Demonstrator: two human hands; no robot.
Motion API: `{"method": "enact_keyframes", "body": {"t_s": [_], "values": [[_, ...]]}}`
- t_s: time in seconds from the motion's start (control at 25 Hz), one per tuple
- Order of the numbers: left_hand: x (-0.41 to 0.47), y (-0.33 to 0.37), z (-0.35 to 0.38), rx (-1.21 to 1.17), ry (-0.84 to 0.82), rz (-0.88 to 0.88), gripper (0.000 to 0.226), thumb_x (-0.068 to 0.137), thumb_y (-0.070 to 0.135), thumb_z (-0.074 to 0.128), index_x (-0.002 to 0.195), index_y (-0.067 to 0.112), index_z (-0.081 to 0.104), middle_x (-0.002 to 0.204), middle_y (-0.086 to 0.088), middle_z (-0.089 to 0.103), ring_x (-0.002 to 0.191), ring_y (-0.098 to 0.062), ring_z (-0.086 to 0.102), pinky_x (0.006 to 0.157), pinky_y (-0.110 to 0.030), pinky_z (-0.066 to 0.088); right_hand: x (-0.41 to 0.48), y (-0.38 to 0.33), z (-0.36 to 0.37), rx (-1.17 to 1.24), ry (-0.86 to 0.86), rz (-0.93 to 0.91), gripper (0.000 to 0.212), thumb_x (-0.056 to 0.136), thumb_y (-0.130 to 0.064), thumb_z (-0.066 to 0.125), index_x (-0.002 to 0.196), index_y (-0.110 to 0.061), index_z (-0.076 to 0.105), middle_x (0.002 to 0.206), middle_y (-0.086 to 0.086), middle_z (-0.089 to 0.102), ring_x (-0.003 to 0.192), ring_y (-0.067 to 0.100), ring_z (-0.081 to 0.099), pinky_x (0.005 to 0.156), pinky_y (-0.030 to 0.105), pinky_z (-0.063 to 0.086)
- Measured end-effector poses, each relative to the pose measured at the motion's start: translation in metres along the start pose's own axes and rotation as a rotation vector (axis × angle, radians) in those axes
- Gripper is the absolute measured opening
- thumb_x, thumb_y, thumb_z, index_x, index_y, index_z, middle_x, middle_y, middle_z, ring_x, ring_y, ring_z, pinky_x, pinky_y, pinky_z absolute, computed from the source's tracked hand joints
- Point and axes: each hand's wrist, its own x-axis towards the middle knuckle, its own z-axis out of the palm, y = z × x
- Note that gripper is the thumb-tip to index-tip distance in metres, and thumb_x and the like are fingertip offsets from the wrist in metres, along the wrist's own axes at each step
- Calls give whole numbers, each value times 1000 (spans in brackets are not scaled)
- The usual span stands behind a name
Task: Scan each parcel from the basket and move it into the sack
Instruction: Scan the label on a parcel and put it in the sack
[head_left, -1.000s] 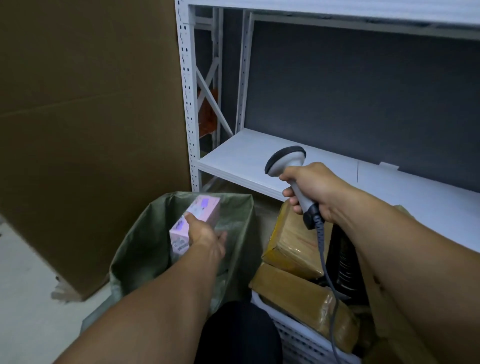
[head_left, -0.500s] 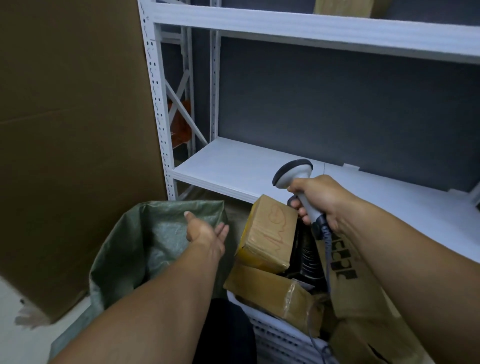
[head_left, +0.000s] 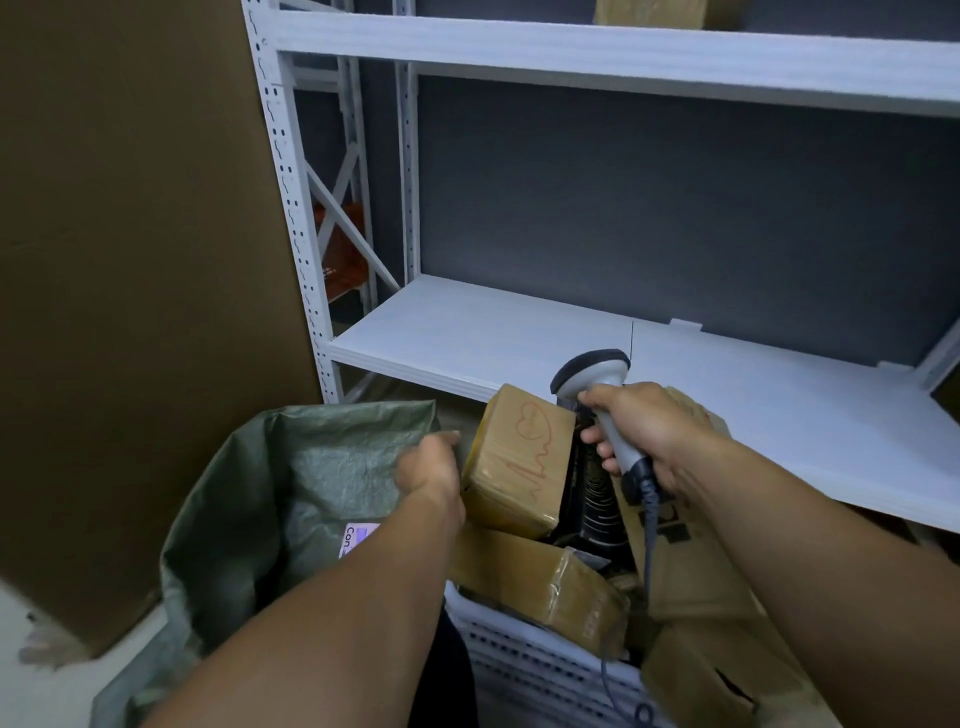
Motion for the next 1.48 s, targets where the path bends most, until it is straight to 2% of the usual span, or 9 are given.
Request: {"method": "enact_keyframes", "body": {"t_s": [0.24,0.32,0.52,0.68,0.88,0.96,1.12,1.32,1.48], "values": [[68,-47,12,250,-77,25,109,19,65,92,114,19,67,116,-5,70,102,-30,68,94,-51,55,19,8,11,38,8,18,20,100,-24,60,102,-4,63,77,14,66,51,17,52,45,28,47],[79,-60,9,321,-107,11,119,17,71,90,122,21,65,121,-3,67,107,-29,66,98,-50,52,21,11,12,50,-1,28,20,100,-24,60,102,-4,63,77,14,67,51,17,53,46,29,48],[51,-58,7,366,-175,-17,106,27,54,84,124,17,63,124,-6,66,106,-25,62,92,-42,47,22,16,6,79,-29,38,17,101,-25,58,101,-8,61,80,16,68,50,18,54,48,31,53],[5,-40,1,268,-202,-35,62,67,33,88,118,7,62,113,-9,69,91,-19,61,67,-30,41,16,15,-3,78,-21,15,18,100,-25,59,105,-8,61,84,19,71,51,18,56,49,32,53],[-4,-26,-2,182,-151,26,86,41,51,89,114,12,64,112,-9,71,99,-31,67,94,-50,55,3,11,-9,86,8,-5,23,99,-25,62,107,-3,62,84,20,72,52,19,56,49,31,51],[-14,-14,-3,119,-178,57,72,60,49,87,118,14,63,111,-9,70,99,-32,67,96,-53,55,-1,10,-13,98,6,-18,24,99,-25,62,109,-4,62,81,18,72,51,18,54,47,30,48],[-24,10,-3,-40,-316,83,29,93,46,67,113,24,65,107,-5,73,100,-21,68,90,-36,53,-8,-1,-13,154,19,-55,24,97,-25,63,110,-5,61,81,17,70,49,18,51,46,28,45],[-32,22,2,-260,-451,-24,49,88,54,69,122,18,69,114,-15,75,108,-29,70,99,-46,56,-18,-16,-10,318,95,-155,15,92,-15,68,100,-4,62,75,14,62,43,17,45,43,26,40],[-32,16,-1,-403,-538,-130,54,90,58,64,121,15,69,117,-24,72,113,-39,69,98,-57,55,-23,-27,-12,371,137,-222,11,92,-8,66,101,-3,61,89,17,65,44,15,48,43,25,42]]}}
